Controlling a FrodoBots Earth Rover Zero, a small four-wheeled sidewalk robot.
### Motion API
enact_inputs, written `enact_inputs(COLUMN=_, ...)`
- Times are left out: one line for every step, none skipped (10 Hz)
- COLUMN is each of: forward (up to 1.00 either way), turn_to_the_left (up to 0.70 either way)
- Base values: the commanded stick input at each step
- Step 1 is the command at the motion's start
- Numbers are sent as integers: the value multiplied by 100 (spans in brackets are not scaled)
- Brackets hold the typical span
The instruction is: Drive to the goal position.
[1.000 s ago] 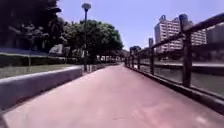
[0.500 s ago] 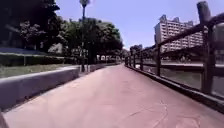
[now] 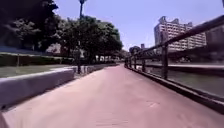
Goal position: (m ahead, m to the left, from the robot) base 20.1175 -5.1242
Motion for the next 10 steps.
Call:
enact_inputs(forward=100, turn_to_the_left=-25)
enact_inputs(forward=100, turn_to_the_left=-34)
enact_inputs(forward=100, turn_to_the_left=1)
enact_inputs(forward=100, turn_to_the_left=1)
enact_inputs(forward=100, turn_to_the_left=1)
enact_inputs(forward=100, turn_to_the_left=1)
enact_inputs(forward=100, turn_to_the_left=1)
enact_inputs(forward=100, turn_to_the_left=1)
enact_inputs(forward=100, turn_to_the_left=1)
enact_inputs(forward=100, turn_to_the_left=1)
